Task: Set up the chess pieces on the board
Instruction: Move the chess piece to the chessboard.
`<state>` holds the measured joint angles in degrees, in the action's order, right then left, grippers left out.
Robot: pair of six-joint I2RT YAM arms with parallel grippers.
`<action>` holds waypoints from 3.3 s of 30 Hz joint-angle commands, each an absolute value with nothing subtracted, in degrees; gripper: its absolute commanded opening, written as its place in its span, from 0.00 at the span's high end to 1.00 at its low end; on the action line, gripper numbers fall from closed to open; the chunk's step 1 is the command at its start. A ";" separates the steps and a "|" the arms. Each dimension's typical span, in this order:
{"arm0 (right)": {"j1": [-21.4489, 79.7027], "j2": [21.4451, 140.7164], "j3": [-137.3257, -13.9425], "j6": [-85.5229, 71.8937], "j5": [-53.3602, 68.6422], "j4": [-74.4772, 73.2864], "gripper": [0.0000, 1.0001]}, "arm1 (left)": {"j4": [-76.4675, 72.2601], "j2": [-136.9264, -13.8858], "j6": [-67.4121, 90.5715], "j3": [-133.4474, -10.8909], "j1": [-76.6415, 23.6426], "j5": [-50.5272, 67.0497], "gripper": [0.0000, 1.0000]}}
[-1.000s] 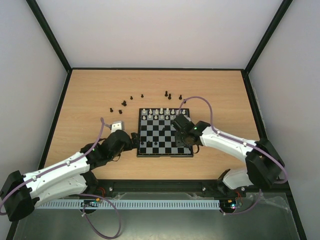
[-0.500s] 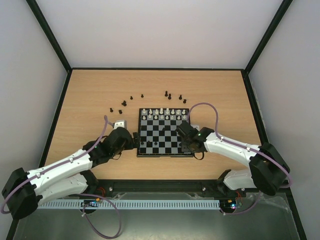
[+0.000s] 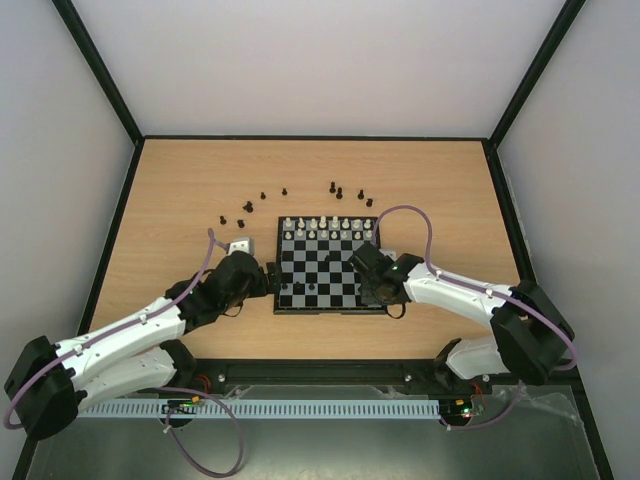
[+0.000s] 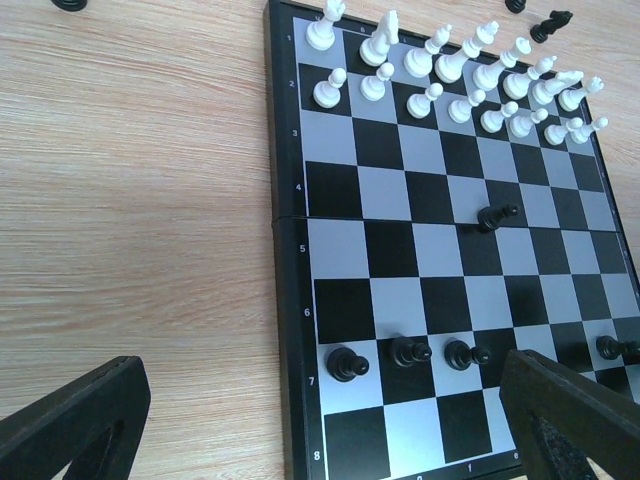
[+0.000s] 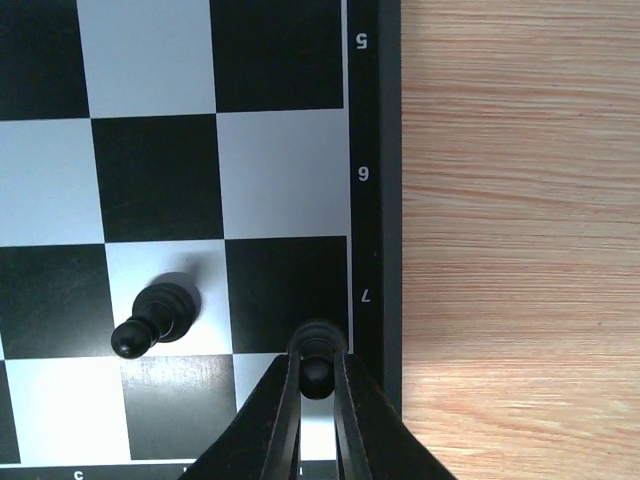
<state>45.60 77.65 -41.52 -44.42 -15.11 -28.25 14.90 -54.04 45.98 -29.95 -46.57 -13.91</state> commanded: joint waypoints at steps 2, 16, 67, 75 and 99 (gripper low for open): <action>44.61 78.13 -42.78 -43.68 -15.91 -29.31 0.93 | 14.77 -53.21 45.39 -30.07 -45.98 -13.47 0.01; 43.85 80.19 -44.51 -41.34 -14.73 -27.36 0.95 | 14.83 -52.77 45.93 -29.82 -45.97 -13.51 0.01; 56.58 100.86 -67.61 -32.96 -7.47 -27.11 0.68 | 18.43 -50.22 48.22 -27.47 -43.75 -15.40 0.00; 57.10 102.23 -68.25 -33.04 -7.47 -26.85 0.76 | 18.67 -49.51 48.32 -27.25 -43.77 -15.47 0.00; 58.22 102.89 -68.06 -33.48 -7.91 -26.87 0.91 | 17.35 -49.53 48.94 -25.82 -43.72 -14.78 0.01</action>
<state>57.47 102.72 -67.68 -33.45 -7.73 -24.97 17.65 -49.54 48.49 -26.89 -44.05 -14.98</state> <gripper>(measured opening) 0.094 0.994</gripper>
